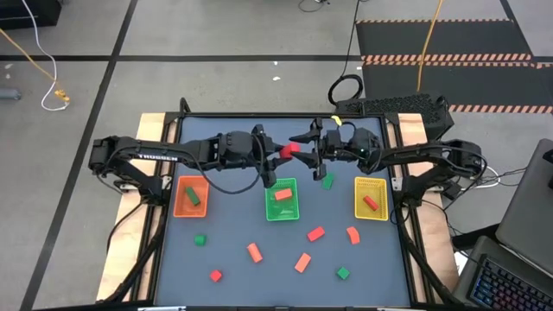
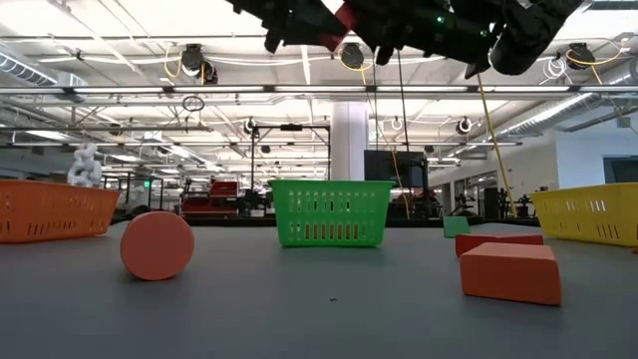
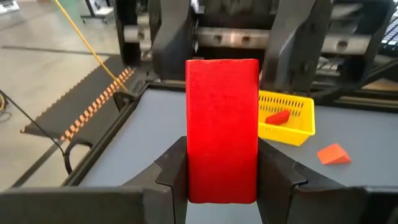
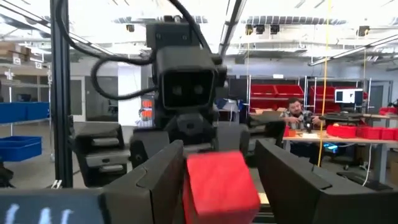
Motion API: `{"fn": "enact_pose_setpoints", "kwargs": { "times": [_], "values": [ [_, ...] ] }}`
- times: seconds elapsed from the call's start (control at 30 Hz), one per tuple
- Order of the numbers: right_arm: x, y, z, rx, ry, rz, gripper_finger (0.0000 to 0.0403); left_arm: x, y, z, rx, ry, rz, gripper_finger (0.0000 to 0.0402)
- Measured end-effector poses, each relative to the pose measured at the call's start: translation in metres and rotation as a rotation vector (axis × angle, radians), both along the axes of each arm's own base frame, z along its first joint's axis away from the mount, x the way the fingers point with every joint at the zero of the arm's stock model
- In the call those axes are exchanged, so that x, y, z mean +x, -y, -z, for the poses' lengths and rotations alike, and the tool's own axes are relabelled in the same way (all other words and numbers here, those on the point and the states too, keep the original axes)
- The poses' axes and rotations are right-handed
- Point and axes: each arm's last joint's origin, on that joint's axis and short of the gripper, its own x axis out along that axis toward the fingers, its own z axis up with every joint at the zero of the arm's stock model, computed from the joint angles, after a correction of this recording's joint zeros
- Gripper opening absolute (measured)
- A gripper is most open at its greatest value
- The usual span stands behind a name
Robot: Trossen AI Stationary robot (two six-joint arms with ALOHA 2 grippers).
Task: Sort & place blocks by color
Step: Put the red block into the yellow bin
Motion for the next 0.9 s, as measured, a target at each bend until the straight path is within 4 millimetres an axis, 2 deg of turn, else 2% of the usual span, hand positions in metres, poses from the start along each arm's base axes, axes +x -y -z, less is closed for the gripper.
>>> {"fn": "enact_pose_setpoints", "kwargs": {
  "times": [0.37, 0.47, 0.57, 0.7, 0.77, 0.9],
  "values": [
    [0.0082, 0.0012, 0.0023, -0.055, -0.01, -0.027, 0.0192, 0.0012, 0.0018, -0.0025, 0.005, 0.026, 0.039, 0.0129],
    [0.0081, 0.0011, 0.002, -0.075, -0.007, -0.022, 0.0168, 0.0013, 0.0018, -0.0028, 0.006, 0.029, 0.039, 0.0129],
    [0.0081, 0.0006, 0.0023, -0.11, -0.01, -0.026, 0.0128, 0.0013, 0.002, -0.0025, 0.036, 0.019, 0.056, 0.0129],
    [0.0082, 0.0005, 0.0027, -0.142, -0.013, -0.018, 0.0125, 0.0011, 0.0022, -0.0021, 0.055, 0.009, 0.062, 0.0129],
    [0.0083, 0.0008, 0.003, -0.16, -0.015, -0.004, 0.0125, 0.0011, 0.0018, -0.002, 0.059, 0.008, 0.058, 0.015],
    [0.0092, 0.0036, 0.0056, -0.192, -0.042, 0.067, 0.0125, -0.0053, 0.0001, -0.0077, 0.071, 0.009, -0.028, 0.0241]
  ]
}}
